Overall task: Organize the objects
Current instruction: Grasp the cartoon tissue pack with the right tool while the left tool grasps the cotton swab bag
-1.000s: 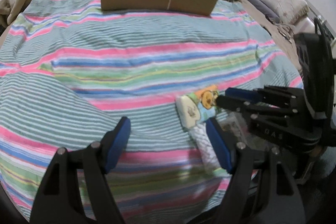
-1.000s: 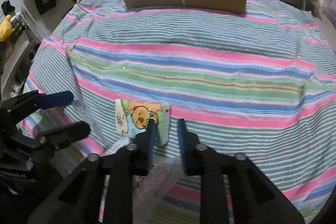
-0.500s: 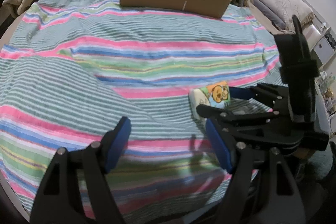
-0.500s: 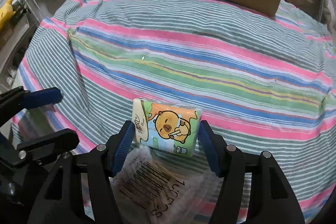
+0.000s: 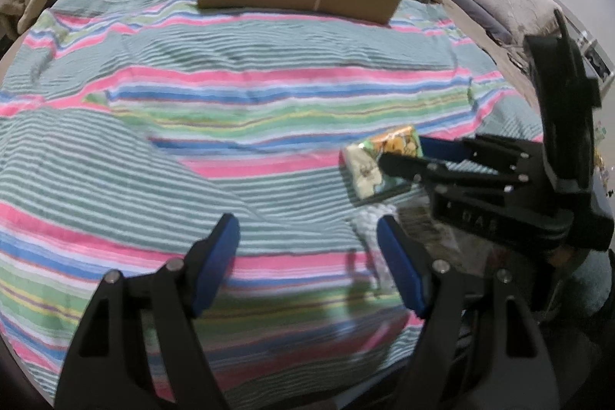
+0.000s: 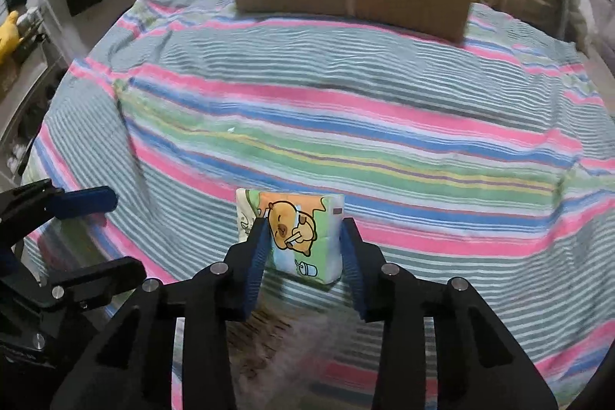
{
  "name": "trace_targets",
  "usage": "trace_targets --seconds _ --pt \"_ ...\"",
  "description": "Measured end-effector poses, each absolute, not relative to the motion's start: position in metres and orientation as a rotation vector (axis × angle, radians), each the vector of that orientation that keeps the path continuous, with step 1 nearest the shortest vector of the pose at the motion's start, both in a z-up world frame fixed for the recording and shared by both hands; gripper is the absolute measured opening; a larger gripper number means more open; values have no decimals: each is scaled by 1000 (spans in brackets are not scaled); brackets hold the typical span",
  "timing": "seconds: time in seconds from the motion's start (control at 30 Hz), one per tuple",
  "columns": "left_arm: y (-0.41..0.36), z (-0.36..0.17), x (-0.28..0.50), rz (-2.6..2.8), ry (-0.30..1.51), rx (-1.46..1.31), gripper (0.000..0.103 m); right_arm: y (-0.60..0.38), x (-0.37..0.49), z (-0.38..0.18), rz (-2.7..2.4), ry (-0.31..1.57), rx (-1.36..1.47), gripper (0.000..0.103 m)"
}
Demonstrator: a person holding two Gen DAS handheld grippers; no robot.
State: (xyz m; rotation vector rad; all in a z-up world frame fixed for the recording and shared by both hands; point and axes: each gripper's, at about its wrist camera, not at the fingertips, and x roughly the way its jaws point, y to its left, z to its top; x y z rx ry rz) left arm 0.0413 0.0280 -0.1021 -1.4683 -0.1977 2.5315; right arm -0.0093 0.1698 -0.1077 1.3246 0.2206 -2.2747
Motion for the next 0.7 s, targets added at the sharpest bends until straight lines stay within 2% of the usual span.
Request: trace_targets --seconds 0.43,0.53,0.6,0.7 --pt "94 -111 28 2281 -68 -1491 76 254 -28 -86 -2492 122 1310 36" --pt "110 -120 24 2199 -38 -1525 84 261 -26 -89 -2496 84 1321 38" --pt "118 -123 22 2178 -33 -1532 93 262 -27 -90 -2492 66 1327 46" --pt "129 -133 16 2162 27 -1587 97 261 -27 -91 -2472 30 1325 64"
